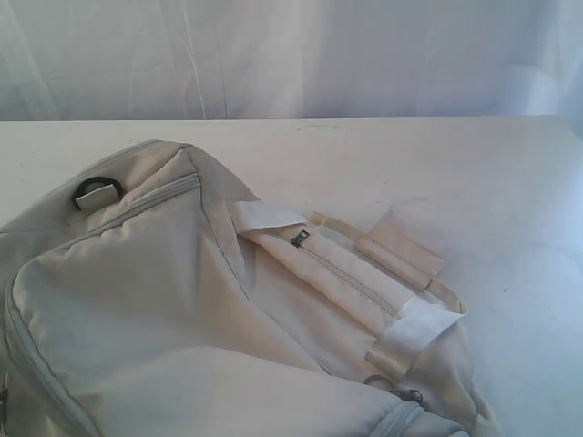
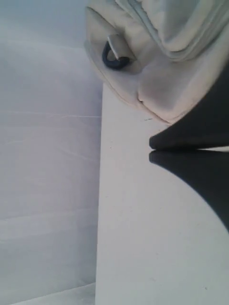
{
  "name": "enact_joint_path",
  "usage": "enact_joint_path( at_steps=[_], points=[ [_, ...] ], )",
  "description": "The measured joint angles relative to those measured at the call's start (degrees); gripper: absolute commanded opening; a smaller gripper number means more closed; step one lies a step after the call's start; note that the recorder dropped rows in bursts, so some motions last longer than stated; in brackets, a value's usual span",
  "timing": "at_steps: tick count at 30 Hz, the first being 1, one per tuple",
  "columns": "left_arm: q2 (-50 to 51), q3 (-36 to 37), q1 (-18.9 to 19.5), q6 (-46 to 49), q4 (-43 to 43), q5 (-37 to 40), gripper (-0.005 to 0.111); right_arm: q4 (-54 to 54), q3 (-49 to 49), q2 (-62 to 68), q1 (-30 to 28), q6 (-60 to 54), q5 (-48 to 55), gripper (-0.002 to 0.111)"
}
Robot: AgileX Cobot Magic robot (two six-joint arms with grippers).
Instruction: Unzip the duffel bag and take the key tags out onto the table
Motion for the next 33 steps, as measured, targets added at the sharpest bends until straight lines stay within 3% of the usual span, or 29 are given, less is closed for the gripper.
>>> enact_joint_path(
  at_steps=[7, 11, 14, 19, 23, 25, 27, 29, 33],
  points=[
    [-0.07, 0.0, 0.0, -5.42, 0.0, -14.0, 0.0, 1.3, 0.0, 0.0, 0.0, 15.33, -6.09, 0.0],
    [-0.07, 0.0, 0.0, -8.08, -0.54, -26.53, 0.0, 1.65, 0.0, 0.0, 0.0, 26.54, -1.75, 0.0],
    [-0.12, -2.22, 0.0, -8.61, -2.55, -25.61, 0.0, 1.8, -1.39, 0.56, 0.0, 30.29, 4.84, 0.0],
    [7.02, -15.47, 0.0, -2.89, -2.23, -11.26, 0.0, 2.07, -13.53, 11.92, 1.45, 28.18, 14.93, 0.0],
    [23.57, -30.43, -0.55, 4.74, 0.04, 8.02, 0.0, 14.69, -27.63, 30.52, 6.19, 11.7, 28.54, 0.0],
    [37.19, -39.68, -4.82, 12.02, -2.85, 24.94, 0.0, 27.09, -34.61, 42.2, 8.17, -4.84, 38.9, 0.0],
    [48.07, -46.46, -9.55, 24.34, -9.79, 38.3, 0.0, 31.64, -38.21, 51.51, 8.65, -13.22, 46.09, 0.0],
    [56.79, -51.66, -13.59, 34.64, -16.39, 48.47, 0.0, 32.61, -39.77, 58.61, 8.65, -16.01, 51.64, 0.008],
    [63.07, -53.77, -16.44, 42.93, -21.96, 53.13, 0.0, 32.71, -39.99, 68.12, 8.65, -18.65, 55.26, 0.038]
  ],
)
